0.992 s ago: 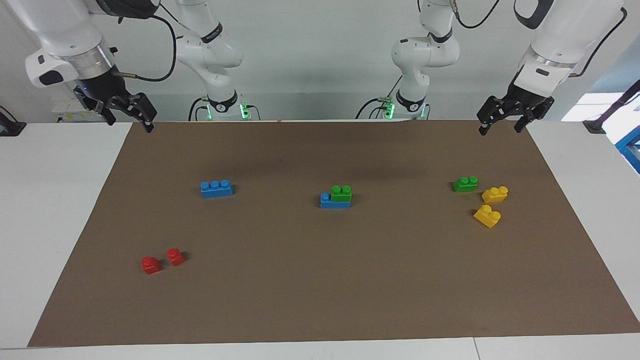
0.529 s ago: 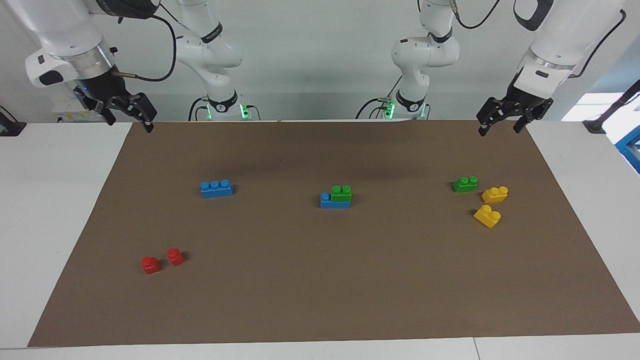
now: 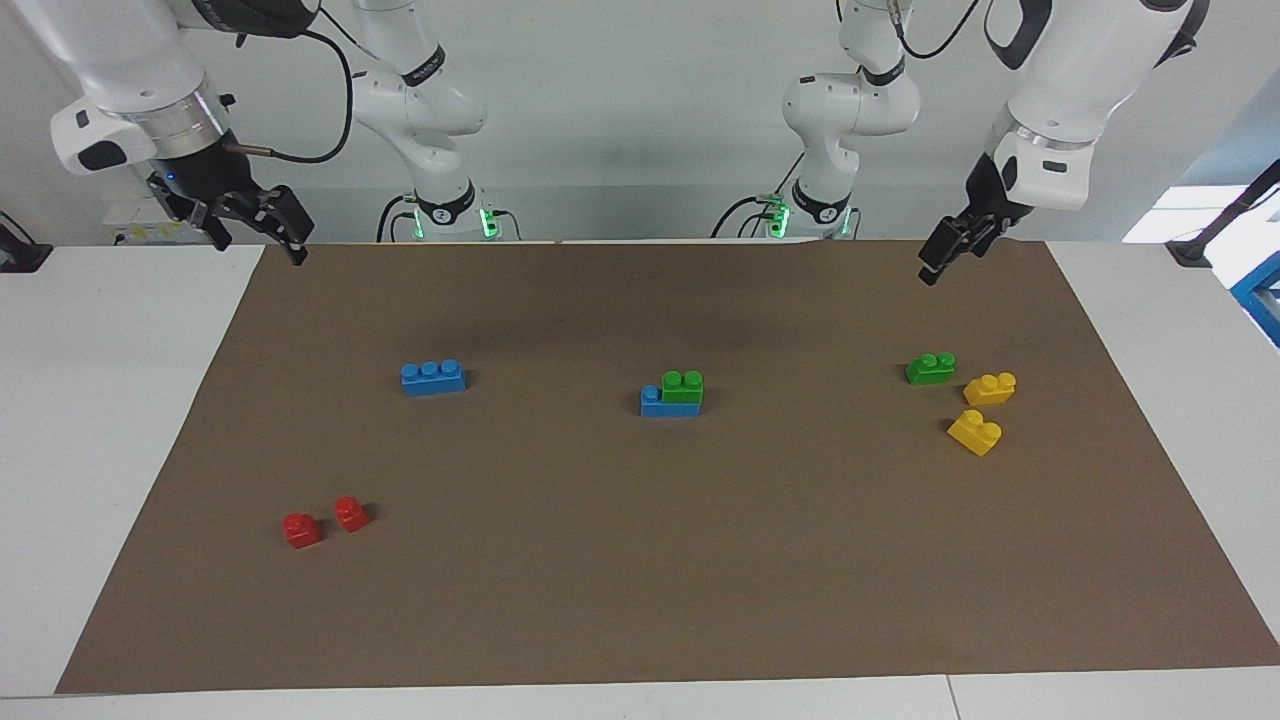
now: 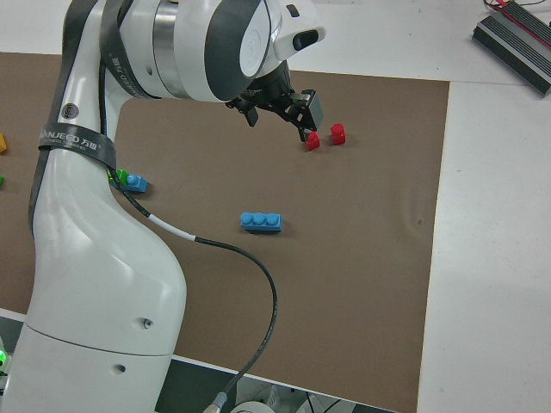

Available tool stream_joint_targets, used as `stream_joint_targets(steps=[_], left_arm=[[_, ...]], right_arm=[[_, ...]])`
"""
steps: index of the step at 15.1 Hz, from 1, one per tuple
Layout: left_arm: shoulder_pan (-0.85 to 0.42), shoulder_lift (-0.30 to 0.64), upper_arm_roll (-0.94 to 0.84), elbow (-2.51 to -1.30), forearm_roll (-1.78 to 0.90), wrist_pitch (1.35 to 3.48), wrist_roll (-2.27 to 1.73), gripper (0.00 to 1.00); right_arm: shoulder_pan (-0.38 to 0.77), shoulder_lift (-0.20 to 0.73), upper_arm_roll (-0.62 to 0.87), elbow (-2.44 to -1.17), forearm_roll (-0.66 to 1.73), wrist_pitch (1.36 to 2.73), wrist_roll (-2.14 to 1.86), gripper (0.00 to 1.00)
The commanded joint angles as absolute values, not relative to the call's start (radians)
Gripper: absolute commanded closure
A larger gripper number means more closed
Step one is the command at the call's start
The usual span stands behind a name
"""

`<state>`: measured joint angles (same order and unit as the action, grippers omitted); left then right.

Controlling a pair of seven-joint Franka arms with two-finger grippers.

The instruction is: Remove green block with left arm and hold with right

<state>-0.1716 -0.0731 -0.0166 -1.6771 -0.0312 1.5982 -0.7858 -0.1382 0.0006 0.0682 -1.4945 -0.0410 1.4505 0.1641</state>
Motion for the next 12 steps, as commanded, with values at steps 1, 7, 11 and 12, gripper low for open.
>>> stream_joint_targets(steps=[1,7,11,12], left_arm=[[-0.257,-0.129,-0.003,-1.762,-0.041,1.663,-1.077,0.00],[-0.415,-0.176,-0.005,-1.878,-0.041,1.821,-1.673,0.00],[-0.529,-0.153,-0.005,-1.923,-0.035,1.902,-1.940,0.00],[-0.549,-0.153,-0.005,-1.936,-0.035,1.919,-1.985,0.00]], right_arm=[[-0.152,-0.005,0.077,-1.502,-0.044,1.448,0.146,0.00],[-0.152,-0.005,0.077,-1.502,-0.044,1.448,0.146,0.00],[-0.152,-0.005,0.077,-1.502,-0.044,1.448,0.146,0.00],[-0.152,-0.005,0.077,-1.502,-0.044,1.448,0.146,0.00]])
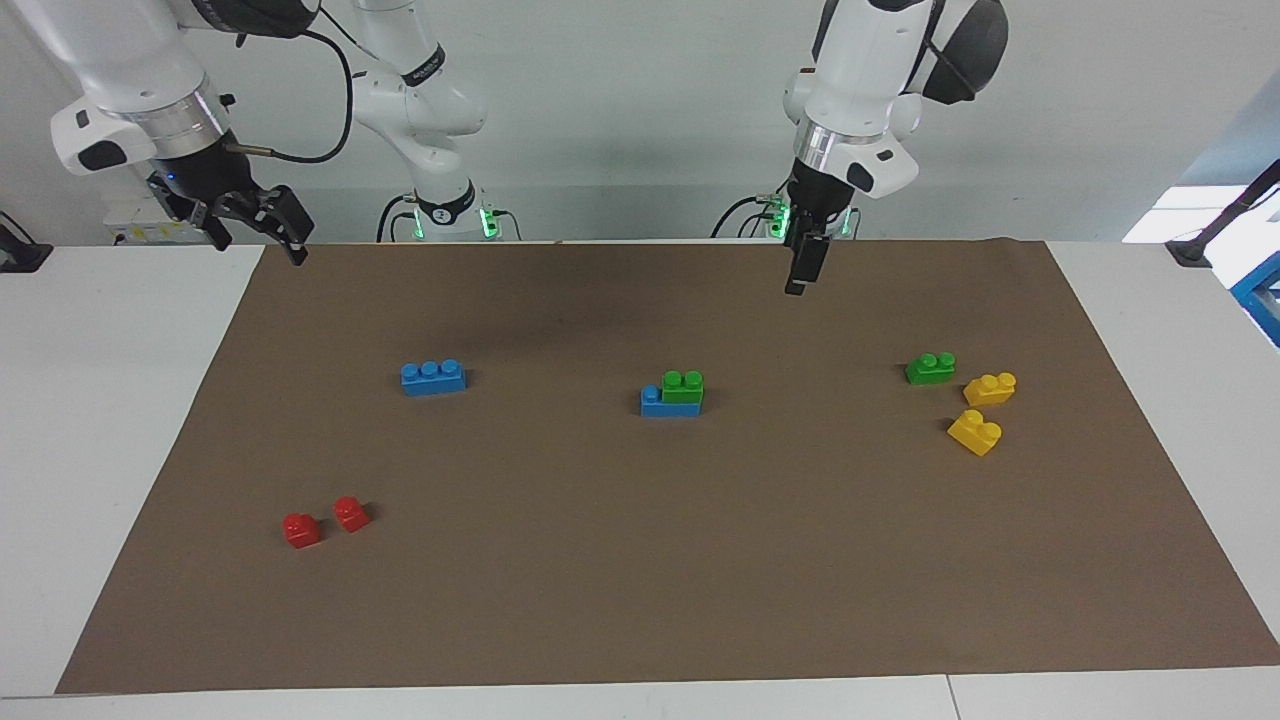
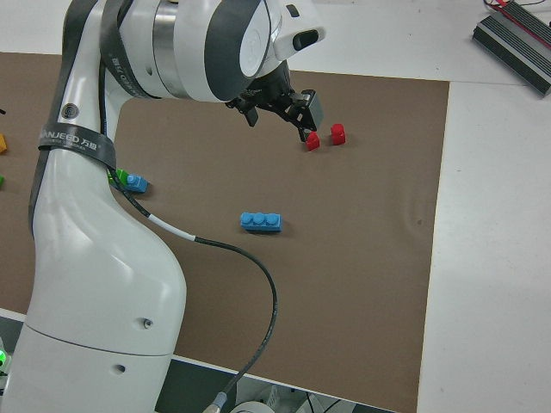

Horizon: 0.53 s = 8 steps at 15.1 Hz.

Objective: Remove green block with left arm and hold with right
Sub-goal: 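Reach the left gripper over the joined green-and-blue bricks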

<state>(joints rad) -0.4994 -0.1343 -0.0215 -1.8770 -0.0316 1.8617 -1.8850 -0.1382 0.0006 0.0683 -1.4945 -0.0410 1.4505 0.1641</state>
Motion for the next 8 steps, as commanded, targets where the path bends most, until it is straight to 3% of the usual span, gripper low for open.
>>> stream_joint_targets(steps=[1,8], left_arm=[[-0.564,-0.149,-0.005,-1.940,-0.035,1.925,-2.015,0.00],[-0.664,0.012,-0.005,-1.940,-0.032,2.048,-2.161,0.00]], right_arm=[[-0.152,-0.005,0.077,-1.502,-0.044,1.448,0.147,0.00],[-0.152,-0.005,0.077,-1.502,-0.044,1.448,0.146,0.00]])
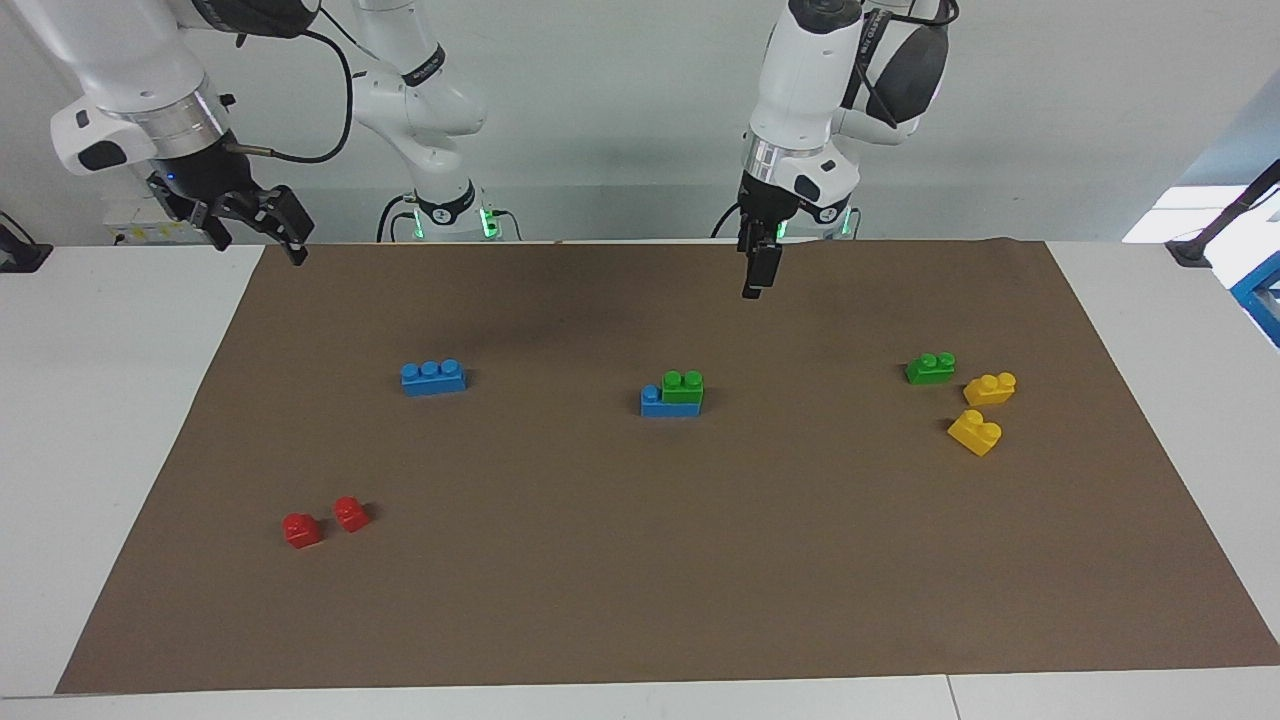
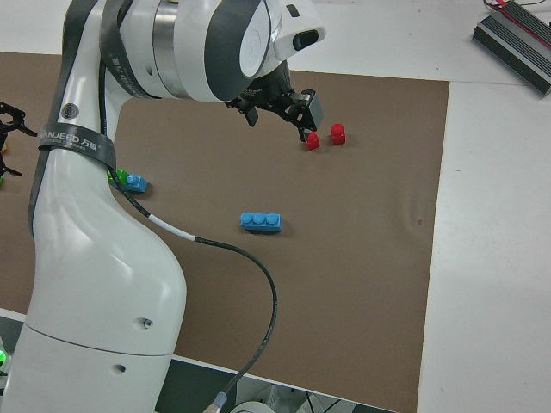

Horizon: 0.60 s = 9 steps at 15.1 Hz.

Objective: Remove green block with left arm and hold with right
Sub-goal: 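Reach the left gripper over the joined green-and-blue bricks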

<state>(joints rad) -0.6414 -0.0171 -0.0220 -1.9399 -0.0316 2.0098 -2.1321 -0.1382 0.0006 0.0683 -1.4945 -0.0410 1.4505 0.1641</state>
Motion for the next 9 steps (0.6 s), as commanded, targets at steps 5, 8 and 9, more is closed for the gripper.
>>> stream_joint_targets(steps=[5,8,9], left_arm=[[-0.660,0.063,-0.005,-1.940,-0.015,2.121,-2.172,0.00],[-0.658,0.103,-0.003,-1.933,-0.014,2.125,-2.193,0.00],[-0.661,0.116,-0.003,-1.933,-0.006,2.132,-2.203,0.00]], right_arm=[[-0.152,-0.008,0.077,-1.502,-0.044,1.448,0.147,0.00],[-0.152,-0.008,0.077,-1.502,-0.044,1.448,0.146,0.00],[-0.152,-0.008,0.077,-1.502,-0.044,1.448,0.146,0.00]])
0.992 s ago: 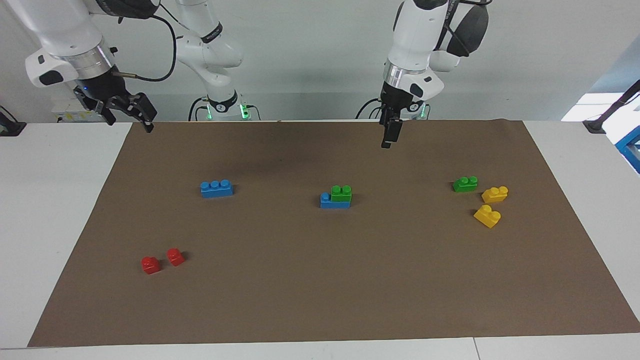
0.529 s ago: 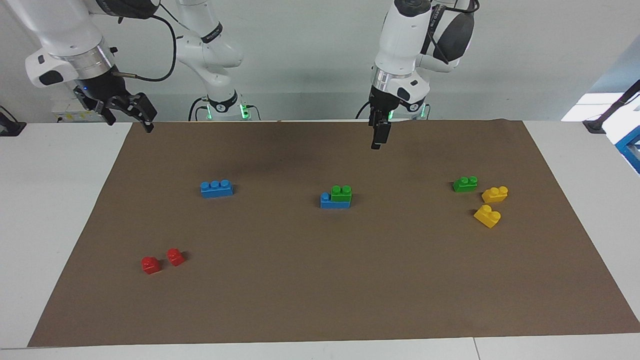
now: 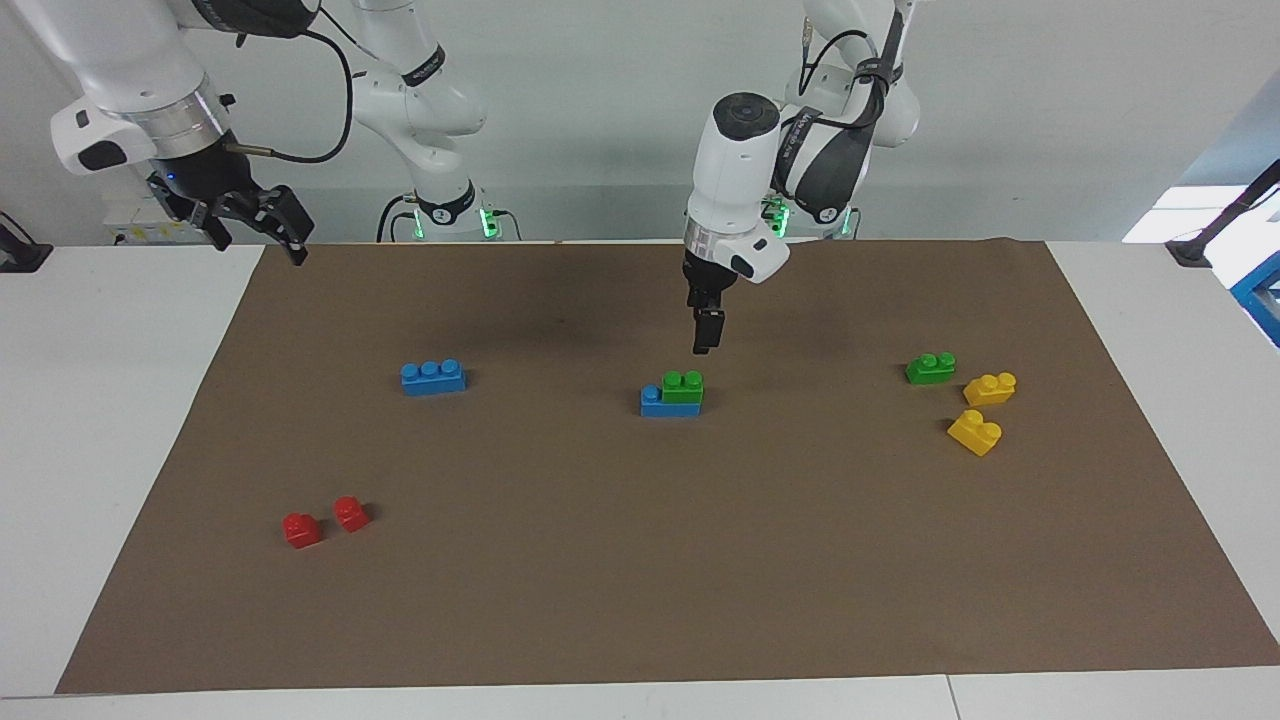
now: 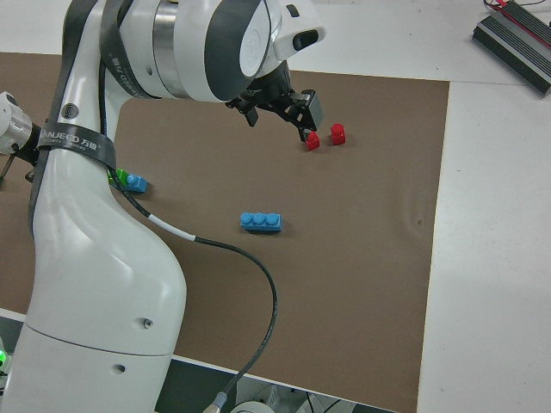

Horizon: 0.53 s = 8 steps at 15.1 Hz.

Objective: Remove green block with left arm and hold with right
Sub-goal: 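Reach the left gripper over the joined green-and-blue bricks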

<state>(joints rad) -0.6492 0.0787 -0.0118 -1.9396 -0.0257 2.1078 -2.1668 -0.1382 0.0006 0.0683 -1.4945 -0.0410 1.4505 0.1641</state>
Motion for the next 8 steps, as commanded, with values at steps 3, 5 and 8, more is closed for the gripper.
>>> stream_joint_targets(steps=[3,5,8], left_arm=[[-0.661,0.120,-0.003,-1.940,-0.003,2.144,-2.235,0.00],[-0.661,0.120,-0.003,-1.950,-0.003,2.161,-2.255,0.00],[-0.643,0.123,-0.003,-1.953,-0.002,2.203,-2.257,0.00]], right_arm=[[-0.152,-0.008,0.077,-1.502,-0.044,1.448,0.146,0.00],[-0.152,-0.008,0.077,-1.502,-0.044,1.448,0.146,0.00],[-0.152,-0.008,0.077,-1.502,-0.044,1.448,0.146,0.00]])
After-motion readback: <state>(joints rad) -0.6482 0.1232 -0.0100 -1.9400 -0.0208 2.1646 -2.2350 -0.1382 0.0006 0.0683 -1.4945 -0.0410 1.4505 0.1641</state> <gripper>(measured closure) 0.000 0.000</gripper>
